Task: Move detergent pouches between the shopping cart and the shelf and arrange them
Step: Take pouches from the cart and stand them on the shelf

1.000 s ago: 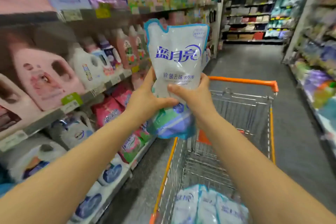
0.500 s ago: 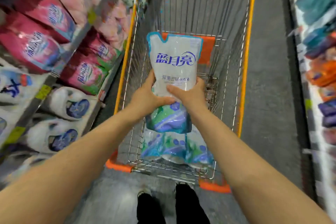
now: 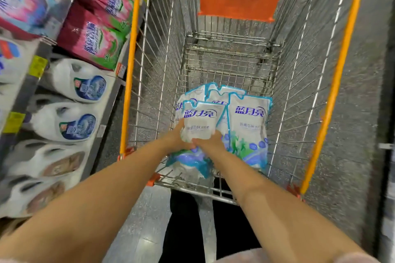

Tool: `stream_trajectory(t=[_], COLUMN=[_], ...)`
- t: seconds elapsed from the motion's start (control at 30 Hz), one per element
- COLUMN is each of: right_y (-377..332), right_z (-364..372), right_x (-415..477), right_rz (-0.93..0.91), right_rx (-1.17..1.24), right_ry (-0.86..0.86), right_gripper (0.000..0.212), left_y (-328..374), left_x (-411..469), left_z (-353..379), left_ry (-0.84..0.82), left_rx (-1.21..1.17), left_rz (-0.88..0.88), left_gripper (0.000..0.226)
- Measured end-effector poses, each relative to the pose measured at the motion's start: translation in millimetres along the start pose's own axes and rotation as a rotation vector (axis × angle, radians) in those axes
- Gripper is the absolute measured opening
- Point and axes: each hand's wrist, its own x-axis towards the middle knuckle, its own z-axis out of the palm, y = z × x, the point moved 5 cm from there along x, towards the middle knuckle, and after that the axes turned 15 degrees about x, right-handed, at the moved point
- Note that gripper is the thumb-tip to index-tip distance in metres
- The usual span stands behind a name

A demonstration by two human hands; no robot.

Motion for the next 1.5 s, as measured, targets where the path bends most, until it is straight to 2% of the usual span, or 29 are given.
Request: stream_trajectory(t=[0.07, 0.17, 0.27, 0.37, 0.43, 0.5, 0.57, 0.67, 0.73, 0.9, 1.03, 1.3, 1.5], right_y=[1.4, 6.0, 5.8, 3.1, 1.9, -2.1, -15.9, -44.8, -64.5, -122.9, -163.2, -194.1, -190.4], right_z=[-1.7, -5.7, -5.5, -6.5, -7.8, -10.0, -10.4, 3.1, 21.0, 73.8, 131.8, 273.3, 395.4], right_x=[1.0, -0.6, -4.8, -7.2, -12.4, -20.9, -30.5, -49.6, -66.5, -126.7, -186.8, -333.1, -457.5], right_rz=[-0.018, -0.041, -0.046, -0.039, -0.025, -0.024, -0.126, -0.326, -0.434, -0.707, -0.912, -1.274, -1.494], right_rx=[-0.034, -0.145, -0.257, -0.324, -0.359, -0.400, -0.478, -0.536, -0.529, -0.401, -0.354, -0.383, -0.338], right_ry=[0.019, 0.003, -0.022, -0.030, -0.043, -0.044, -0.008, 0.009, -0.020, -0.085, -0.208, -0.465, -0.649], right_gripper=[0.075, 0.069, 0.076, 0.082, 0.091, 0.095, 0.085, 0.062, 0.051, 0.021, 0.008, 0.011, 0.012], left_y=[-6.5, -18.8, -23.2, -10.8, -5.6, 0.7, 7.6, 12.0, 19.5, 23.5, 9.2, -89.7, -175.6], left_x=[13.1, 29.1, 29.4, 12.4, -4.9, -17.9, -30.6, -54.7, -77.4, -148.0, -223.4, -388.1, -538.0], left_z=[7.7, 18.8, 23.6, 13.5, 5.9, -4.0, -19.5, -44.8, -66.1, -124.5, -172.4, -254.4, -299.4], left_ry=[0.004, 0.063, 0.032, 0.014, -0.028, -0.033, 0.031, 0.114, 0.222, 0.619, 0.897, 1.373, 1.698], left_rx=[-0.042, -0.071, -0.067, 0.013, 0.129, 0.245, 0.302, 0.249, 0.203, 0.036, -0.036, -0.245, -0.174], left_rz=[-0.029, -0.031, -0.057, -0.085, -0.153, -0.143, -0.099, -0.100, -0.053, -0.028, -0.024, -0.101, -0.103], left_gripper=[0.112, 0.119, 0.093, 0.110, 0.089, 0.069, 0.062, 0.055, 0.046, 0.024, 0.023, 0.018, 0.015])
